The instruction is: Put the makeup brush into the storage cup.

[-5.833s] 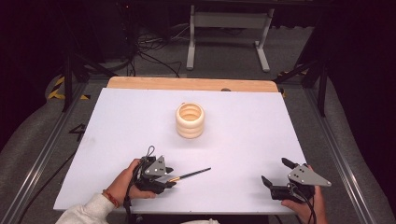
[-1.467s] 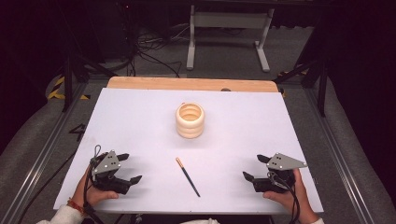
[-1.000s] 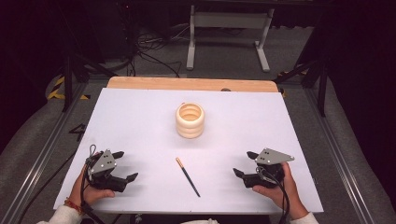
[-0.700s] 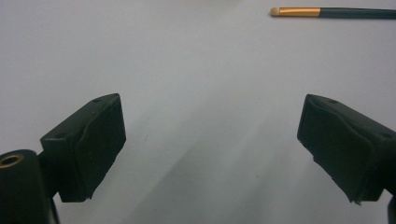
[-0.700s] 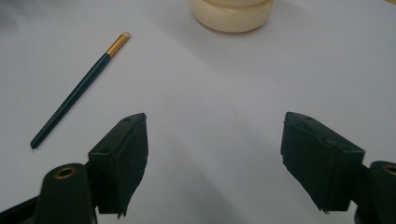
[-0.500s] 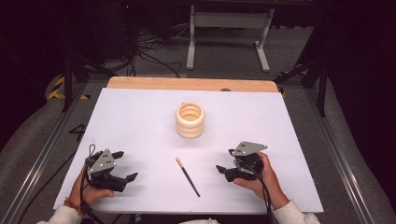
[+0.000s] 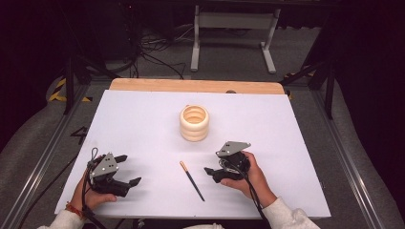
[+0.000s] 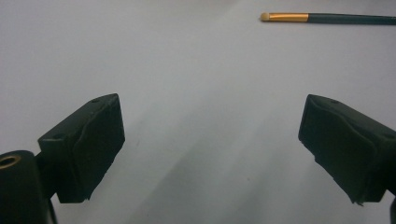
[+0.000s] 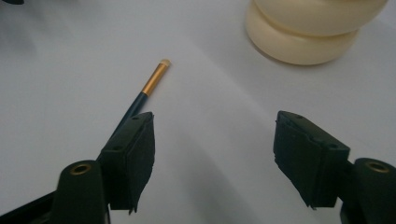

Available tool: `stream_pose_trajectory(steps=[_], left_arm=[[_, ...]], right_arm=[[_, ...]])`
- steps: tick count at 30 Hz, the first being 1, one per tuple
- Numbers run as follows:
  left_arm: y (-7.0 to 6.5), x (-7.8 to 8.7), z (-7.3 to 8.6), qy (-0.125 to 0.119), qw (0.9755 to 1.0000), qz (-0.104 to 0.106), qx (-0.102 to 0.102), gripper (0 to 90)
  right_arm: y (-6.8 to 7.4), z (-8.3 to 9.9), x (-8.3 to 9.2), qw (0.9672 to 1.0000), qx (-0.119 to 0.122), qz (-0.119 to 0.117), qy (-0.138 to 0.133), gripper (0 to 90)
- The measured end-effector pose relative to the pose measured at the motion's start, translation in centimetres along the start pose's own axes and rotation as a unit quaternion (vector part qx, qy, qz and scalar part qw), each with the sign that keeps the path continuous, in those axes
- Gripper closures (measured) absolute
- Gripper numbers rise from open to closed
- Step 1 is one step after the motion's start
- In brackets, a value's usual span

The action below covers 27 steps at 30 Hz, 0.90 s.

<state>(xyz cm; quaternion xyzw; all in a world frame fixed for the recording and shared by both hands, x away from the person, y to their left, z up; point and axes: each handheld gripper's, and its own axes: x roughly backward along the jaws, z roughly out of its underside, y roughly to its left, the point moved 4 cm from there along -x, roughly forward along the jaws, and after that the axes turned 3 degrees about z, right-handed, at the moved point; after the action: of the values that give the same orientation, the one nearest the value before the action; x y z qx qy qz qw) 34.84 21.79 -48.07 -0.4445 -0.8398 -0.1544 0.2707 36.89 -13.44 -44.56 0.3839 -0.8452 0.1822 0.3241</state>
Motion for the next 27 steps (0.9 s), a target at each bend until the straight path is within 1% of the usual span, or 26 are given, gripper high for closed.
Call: stream_pose_trajectory(steps=[1,4,6,8,9,11,13,14,15,16,23,27], left_arm=[[0.0,-0.1,0.0,0.0,1.0,0.0,-0.001,7.6],[0.0,-0.1,0.0,0.002,1.0,0.001,-0.001,7.5],[0.0,-0.2,0.0,0.002,1.0,0.001,-0.002,7.4],[0.0,-0.1,0.0,0.001,1.0,0.001,-0.001,7.5],[0.0,-0.1,0.0,0.002,1.0,0.003,0.0,7.5],[0.0,-0.1,0.0,0.002,1.0,0.003,0.0,7.5],[0.0,-0.1,0.0,0.002,1.0,0.002,-0.001,7.5],[0.0,-0.1,0.0,0.002,1.0,0.003,-0.001,7.5],[0.0,-0.2,0.1,0.003,1.0,0.004,0.0,7.5],[0.0,-0.2,0.1,0.004,1.0,0.005,-0.001,7.5],[-0.1,-0.2,0.1,0.005,1.0,0.006,0.001,7.5],[-0.1,-0.3,0.1,0.008,0.9999,0.009,-0.002,7.5]], right_arm=[[0.3,-0.4,-0.5,1.0,-0.002,-0.007,0.003,32.6],[0.9,-1.1,-1.2,0.9998,0.004,-0.015,0.014,34.3],[1.4,-1.6,-1.8,0.9994,0.001,-0.024,0.027,35.6],[1.6,-1.8,-2.0,0.9991,0.004,-0.026,0.032,36.1],[1.8,-2.2,-2.4,0.9987,0.004,-0.033,0.038,36.6],[2.2,-2.5,-3.0,0.9982,0.008,-0.035,0.049,38.0],[2.5,-2.6,-3.5,0.9976,0.008,-0.042,0.055,38.2],[2.7,-2.7,-3.7,0.9972,0.012,-0.041,0.06,38.6],[2.8,-2.8,-4.0,0.9969,0.015,-0.046,0.062,39.6],[3.0,-2.8,-4.2,0.9967,0.012,-0.049,0.064,40.0],[4.1,-3.3,-5.6,0.9947,0.032,-0.049,0.084,41.1],[4.5,-3.5,-6.3,0.9934,0.038,-0.049,0.097,44.4]])
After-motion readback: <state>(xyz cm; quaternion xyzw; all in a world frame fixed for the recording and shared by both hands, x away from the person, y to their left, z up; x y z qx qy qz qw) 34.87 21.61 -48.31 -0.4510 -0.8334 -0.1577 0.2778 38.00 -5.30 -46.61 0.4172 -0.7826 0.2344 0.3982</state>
